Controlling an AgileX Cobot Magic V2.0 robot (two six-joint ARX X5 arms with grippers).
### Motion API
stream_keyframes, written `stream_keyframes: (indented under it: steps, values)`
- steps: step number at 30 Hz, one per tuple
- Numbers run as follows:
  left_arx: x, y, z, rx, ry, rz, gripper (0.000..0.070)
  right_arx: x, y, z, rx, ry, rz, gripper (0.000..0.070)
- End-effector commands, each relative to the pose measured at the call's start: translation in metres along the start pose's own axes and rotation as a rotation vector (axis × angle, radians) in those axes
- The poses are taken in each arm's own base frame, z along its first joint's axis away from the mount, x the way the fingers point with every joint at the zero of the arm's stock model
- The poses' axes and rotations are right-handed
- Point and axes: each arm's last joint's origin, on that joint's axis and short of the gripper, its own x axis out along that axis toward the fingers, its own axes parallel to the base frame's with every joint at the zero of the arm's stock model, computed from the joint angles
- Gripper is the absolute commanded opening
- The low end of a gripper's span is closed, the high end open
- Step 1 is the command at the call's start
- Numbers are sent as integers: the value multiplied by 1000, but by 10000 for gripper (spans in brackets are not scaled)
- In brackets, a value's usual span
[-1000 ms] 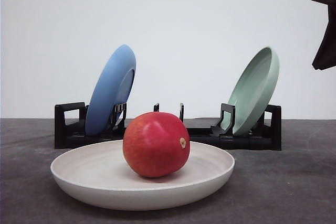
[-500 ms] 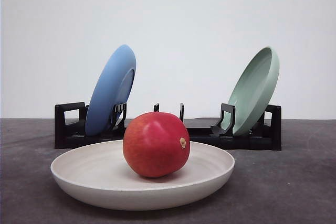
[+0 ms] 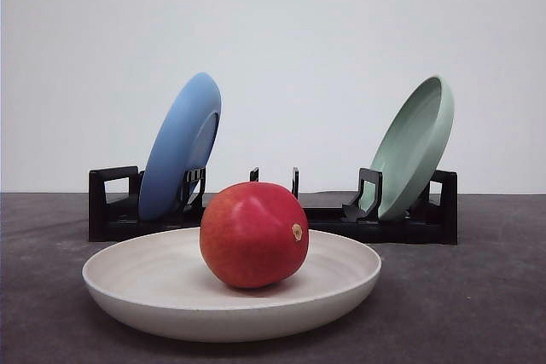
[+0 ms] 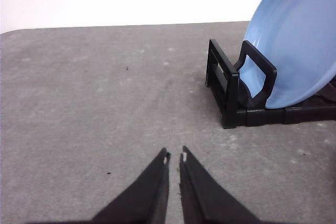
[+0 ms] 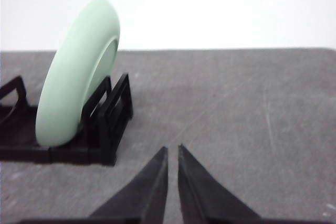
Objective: Place pomegranate in white plate
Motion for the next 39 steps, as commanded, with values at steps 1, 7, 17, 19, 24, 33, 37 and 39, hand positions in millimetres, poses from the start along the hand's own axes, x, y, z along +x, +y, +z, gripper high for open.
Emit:
stream_keyframes:
  steps: [1,7,17,19,24,33,37,39]
  values:
    - [1,0,-4,13,11,2,17,-1,-1,-1,5,-17,-4,30]
    - [1,0,-4,13,11,2,17,-1,-1,1,-7,-36,-14,30]
    - [1,0,-4,13,11,2,17,-1,-1,1,-8,-37,-13,30]
    - [1,0,-4,13,11,2,17,-1,-1,1,-8,-37,-13,30]
    - [1,0,-4,13,11,2,17,-1,-1,1,-8,-37,-13,30]
    - [1,0,-4,13,11,2,17,-1,-1,1,-8,-37,-13,30]
    - [1,0,-4,13,11,2,17,-1,-1,1,-8,-37,-13,30]
    - [1,0,-4,13,11,2,17,-1,-1,1,-8,-37,-13,30]
